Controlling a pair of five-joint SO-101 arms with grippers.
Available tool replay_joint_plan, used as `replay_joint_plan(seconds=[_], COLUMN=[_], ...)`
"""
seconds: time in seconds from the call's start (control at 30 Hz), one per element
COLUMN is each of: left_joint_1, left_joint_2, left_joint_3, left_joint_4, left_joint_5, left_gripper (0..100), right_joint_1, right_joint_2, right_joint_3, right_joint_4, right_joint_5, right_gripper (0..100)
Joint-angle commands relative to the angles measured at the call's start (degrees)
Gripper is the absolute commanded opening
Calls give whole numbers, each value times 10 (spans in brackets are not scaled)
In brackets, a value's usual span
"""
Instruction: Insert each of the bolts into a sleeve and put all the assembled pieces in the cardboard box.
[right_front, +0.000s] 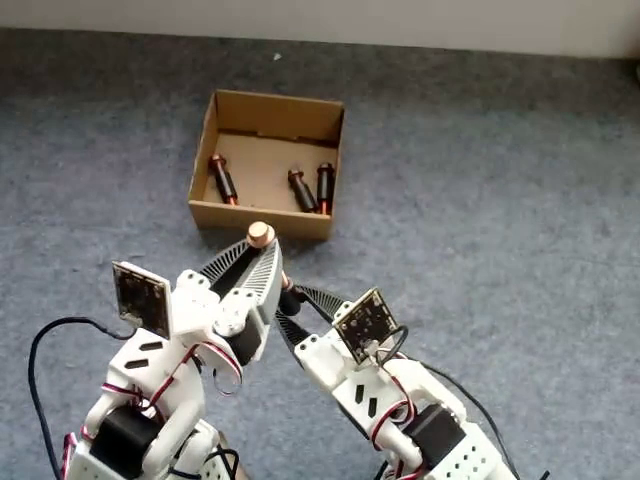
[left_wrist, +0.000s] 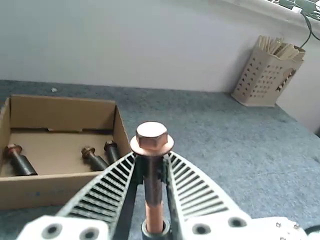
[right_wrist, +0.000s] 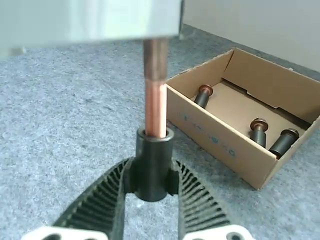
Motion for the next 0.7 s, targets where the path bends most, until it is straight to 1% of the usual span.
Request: replay_joint_plan(seconds=[0.0,0.13,0.37,0.43,0.57,0.67], left_joint_1=[3,29,29,33,33,33], left_joint_2=[-5,-5,-4,-4,-4,-4], left_joint_3=[17,19,21,21,21,20], left_joint_4=[-3,-1,11,27,65,74], left_joint_5=[-4,-5,-5,-5,-5,-5], left_gripper=[7,7,9,41,171,182], right_joint_1=[-1,-1,29,29,29,30], right_joint_2=[-12,-12,-12,-12,-12,-12], right_joint_3=[53,53,53,53,52,52], right_joint_4=[-10,-10,-10,-10,-10,-10], right_joint_5=[5,5,4,4,4,4], right_gripper=[5,5,5,5,5,5])
